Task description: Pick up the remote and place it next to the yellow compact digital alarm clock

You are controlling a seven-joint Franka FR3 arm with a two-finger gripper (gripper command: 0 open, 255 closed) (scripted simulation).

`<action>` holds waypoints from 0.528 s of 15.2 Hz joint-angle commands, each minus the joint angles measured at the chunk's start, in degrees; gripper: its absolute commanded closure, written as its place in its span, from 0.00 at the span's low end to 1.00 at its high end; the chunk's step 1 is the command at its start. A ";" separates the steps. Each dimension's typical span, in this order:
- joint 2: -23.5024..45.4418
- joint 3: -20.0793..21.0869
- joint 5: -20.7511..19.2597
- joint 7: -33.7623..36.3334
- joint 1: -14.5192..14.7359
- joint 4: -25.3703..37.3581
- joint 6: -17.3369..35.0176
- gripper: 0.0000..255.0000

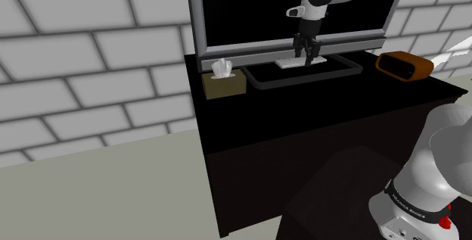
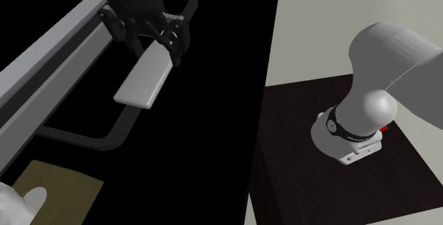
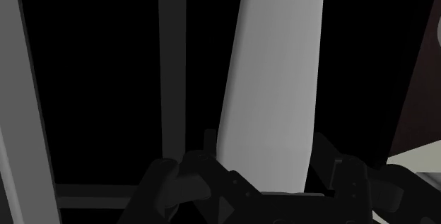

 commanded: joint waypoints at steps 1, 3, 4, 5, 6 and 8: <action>-0.18 0.16 -0.01 0.12 0.07 1.47 -1.64 1.00; -0.29 0.27 0.00 0.14 0.11 2.91 -3.18 1.00; -0.32 0.32 0.01 0.14 0.14 3.65 -3.95 1.00; -0.33 0.32 0.01 0.15 0.14 3.67 -3.97 1.00; -1.57 -0.16 -0.67 -0.62 -0.43 2.62 -4.01 1.00; -3.94 -1.16 -2.02 -2.23 -1.61 0.72 -4.16 1.00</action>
